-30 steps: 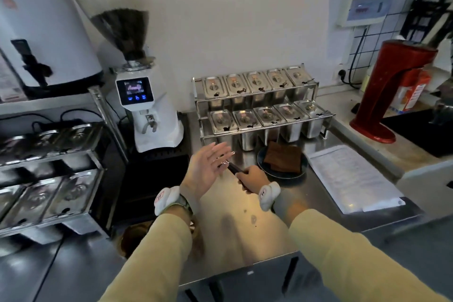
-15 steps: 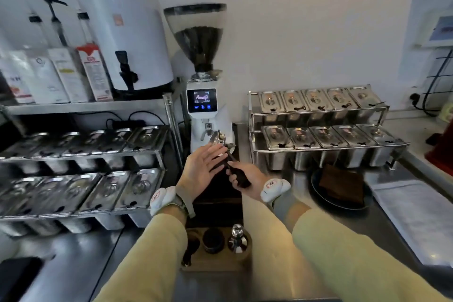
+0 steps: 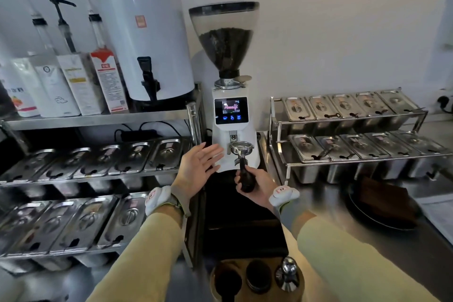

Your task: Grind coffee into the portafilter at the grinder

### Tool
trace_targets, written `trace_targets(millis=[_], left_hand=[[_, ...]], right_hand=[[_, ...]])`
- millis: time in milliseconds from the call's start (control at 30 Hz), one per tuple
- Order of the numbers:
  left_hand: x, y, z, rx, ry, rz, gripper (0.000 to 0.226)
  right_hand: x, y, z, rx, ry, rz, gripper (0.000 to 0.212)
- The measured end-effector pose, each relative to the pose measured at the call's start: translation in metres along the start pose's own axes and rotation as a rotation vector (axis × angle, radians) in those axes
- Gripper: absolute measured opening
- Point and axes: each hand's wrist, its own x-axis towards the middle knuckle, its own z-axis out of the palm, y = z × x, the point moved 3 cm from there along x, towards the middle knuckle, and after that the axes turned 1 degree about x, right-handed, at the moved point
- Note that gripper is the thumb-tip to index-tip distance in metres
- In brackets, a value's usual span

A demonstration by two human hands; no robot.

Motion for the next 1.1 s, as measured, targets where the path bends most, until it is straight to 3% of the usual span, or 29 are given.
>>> trace_targets(millis=[167, 333, 767, 1100], left_hand=[[0.036, 0.001, -0.011, -0.034, 0.015, -0.012, 0.048], [0.058, 0.005, -0.021, -0.028, 0.010, 0.012, 0.043], [0.093, 0.006, -0.029, -0.032, -0.017, -0.026, 0.040], [0.103, -0.001, -0.044, -0.054, -0.027, -0.067, 0.040]], right_hand=[[0.043, -0.008, -0.002, 0.043, 0.041, 0.062, 0.029], [0.070, -0.009, -0.007, 0.034, 0.060, 0.069, 0.027], [0.090, -0.006, -0.006, -0.053, 0.117, 0.034, 0.037], [0.105, -0.006, -0.014, -0.076, 0.136, 0.000, 0.033]])
